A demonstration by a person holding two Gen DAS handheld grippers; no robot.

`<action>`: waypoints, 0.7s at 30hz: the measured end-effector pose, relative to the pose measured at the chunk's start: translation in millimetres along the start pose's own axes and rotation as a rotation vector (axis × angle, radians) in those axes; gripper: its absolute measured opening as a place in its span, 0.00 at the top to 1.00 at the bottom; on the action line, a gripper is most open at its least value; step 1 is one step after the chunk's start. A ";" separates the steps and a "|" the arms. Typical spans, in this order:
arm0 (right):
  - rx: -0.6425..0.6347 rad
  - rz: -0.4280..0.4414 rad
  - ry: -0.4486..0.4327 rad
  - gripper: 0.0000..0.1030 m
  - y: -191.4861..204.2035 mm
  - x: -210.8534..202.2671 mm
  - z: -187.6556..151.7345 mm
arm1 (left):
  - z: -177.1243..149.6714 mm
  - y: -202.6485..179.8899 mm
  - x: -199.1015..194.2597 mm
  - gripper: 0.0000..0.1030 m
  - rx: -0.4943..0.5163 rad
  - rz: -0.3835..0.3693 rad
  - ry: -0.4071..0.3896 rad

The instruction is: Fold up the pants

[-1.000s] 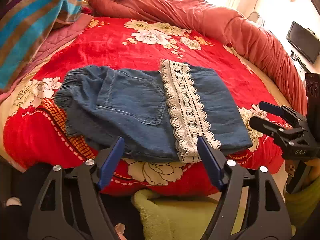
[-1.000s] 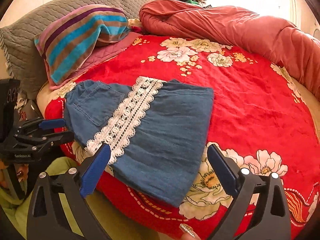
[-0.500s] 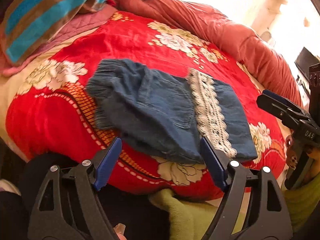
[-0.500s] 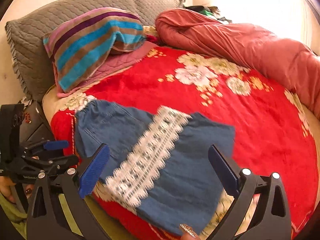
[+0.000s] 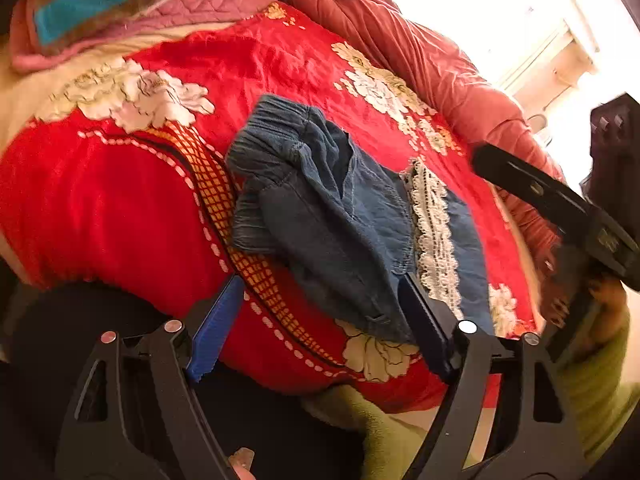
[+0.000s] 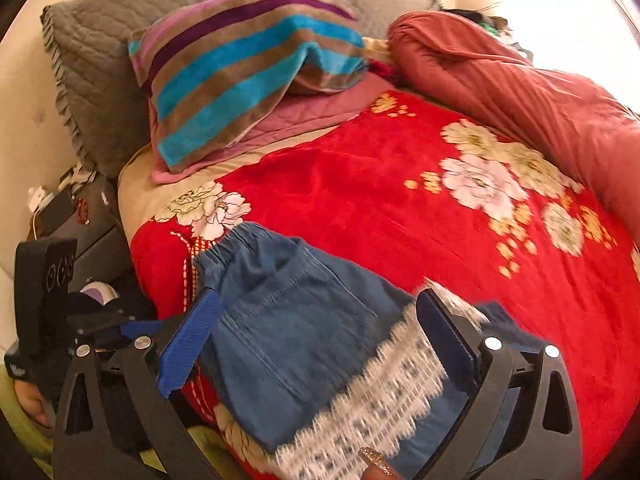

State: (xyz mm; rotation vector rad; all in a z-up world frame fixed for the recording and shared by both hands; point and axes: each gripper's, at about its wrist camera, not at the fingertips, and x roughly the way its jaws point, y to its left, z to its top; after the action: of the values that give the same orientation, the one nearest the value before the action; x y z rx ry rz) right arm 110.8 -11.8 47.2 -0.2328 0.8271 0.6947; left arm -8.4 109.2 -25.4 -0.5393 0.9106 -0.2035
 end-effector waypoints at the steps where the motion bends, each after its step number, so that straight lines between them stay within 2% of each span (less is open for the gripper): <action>1: -0.008 0.014 0.013 0.05 1.4 7.0 4.8 | 0.0 0.0 0.4 0.38 -0.001 -0.013 -0.001; 2: -0.017 0.026 0.024 0.05 2.2 12.1 7.9 | -0.1 -1.0 1.1 0.45 0.002 -0.029 -0.001; 3: -0.029 0.038 0.038 0.05 4.4 20.3 13.2 | -0.1 -2.2 2.3 0.47 0.006 -0.041 0.002; 10: -0.105 0.085 0.139 0.05 13.9 68.8 34.2 | 0.7 2.3 20.1 0.48 -0.039 -0.068 0.048; 14: -0.144 0.116 0.191 0.05 18.9 92.3 41.6 | 5.2 8.7 26.1 0.48 -0.072 -0.094 0.041; 17: -0.155 0.148 0.229 0.06 22.2 109.7 46.1 | 8.3 13.4 28.8 0.56 -0.099 -0.118 0.035; 21: -0.117 0.214 0.278 0.06 21.2 130.8 48.0 | 10.9 15.1 32.4 0.59 -0.100 -0.121 0.036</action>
State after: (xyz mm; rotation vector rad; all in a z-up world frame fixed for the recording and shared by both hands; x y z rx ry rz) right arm 187.6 87.8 -16.3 -0.3554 1.0881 0.9271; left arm 19.0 113.3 -50.4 -0.6857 0.9277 -0.2790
